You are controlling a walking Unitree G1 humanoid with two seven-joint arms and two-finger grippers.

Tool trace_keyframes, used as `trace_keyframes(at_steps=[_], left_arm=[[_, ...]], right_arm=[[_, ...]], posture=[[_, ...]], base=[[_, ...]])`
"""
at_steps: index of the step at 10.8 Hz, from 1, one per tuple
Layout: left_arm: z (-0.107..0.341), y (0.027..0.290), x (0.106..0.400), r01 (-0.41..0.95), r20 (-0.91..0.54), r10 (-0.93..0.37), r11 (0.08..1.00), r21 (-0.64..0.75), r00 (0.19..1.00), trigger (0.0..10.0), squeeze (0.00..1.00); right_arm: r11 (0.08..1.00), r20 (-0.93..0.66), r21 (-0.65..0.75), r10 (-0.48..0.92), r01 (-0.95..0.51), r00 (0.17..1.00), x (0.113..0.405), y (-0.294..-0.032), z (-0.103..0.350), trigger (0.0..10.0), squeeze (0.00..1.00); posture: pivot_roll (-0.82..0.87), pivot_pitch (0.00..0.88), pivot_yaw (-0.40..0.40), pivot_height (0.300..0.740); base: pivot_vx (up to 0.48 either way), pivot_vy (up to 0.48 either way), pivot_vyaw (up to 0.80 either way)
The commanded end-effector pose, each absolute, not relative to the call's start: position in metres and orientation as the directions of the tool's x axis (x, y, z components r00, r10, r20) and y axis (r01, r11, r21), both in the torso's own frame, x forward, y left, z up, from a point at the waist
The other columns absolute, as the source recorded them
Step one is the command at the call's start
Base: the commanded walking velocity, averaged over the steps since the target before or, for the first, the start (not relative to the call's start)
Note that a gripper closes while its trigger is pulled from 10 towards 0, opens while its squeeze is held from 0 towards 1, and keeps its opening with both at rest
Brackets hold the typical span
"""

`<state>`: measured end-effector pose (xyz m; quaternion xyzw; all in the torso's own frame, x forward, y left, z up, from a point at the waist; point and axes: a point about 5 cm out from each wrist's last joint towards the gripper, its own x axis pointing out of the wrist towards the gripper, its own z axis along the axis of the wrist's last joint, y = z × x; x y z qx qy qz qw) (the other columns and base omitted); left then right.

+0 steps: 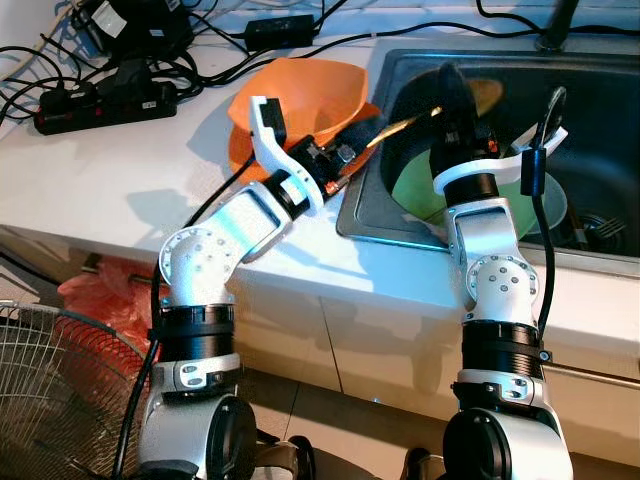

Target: Kitchen organization

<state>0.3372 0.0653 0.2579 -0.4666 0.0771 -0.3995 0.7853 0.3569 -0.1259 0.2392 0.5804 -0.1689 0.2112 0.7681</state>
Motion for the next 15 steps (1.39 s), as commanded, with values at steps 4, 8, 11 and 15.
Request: trace_keyframes(at_steps=[4,8,11,15], left_arm=[[0.259,0.063,0.332,0.597,0.280,-0.743,0.195,-0.778,0.608,0.0,0.00],[0.258,0.056,0.328,0.611,0.288,-0.767,0.166,-0.774,0.573,0.0,0.00],[0.257,0.059,0.330,0.611,0.288,-0.762,0.172,-0.773,0.580,0.0,0.00],[0.257,0.071,0.342,0.583,0.275,-0.700,0.244,-0.775,0.658,2.3,0.00]], right_arm=[[0.161,0.475,0.850,0.181,-0.502,0.861,0.354,-0.100,0.230,0.0,0.00],[0.141,0.470,0.852,0.219,-0.504,0.855,0.354,-0.091,0.229,0.0,0.00],[0.141,0.458,0.858,0.226,-0.494,0.860,0.354,-0.090,0.227,0.0,0.00],[0.147,0.446,0.863,0.224,-0.483,0.866,0.354,-0.091,0.226,0.0,0.00]], posture=[[0.03,0.168,0.166,0.740],[0.03,0.169,0.160,0.740],[0.03,0.169,0.154,0.740],[0.02,0.169,0.150,0.740]], base=[[0.000,0.000,0.00],[0.000,0.000,0.00],[0.000,0.000,0.00],[0.000,0.000,0.00]])
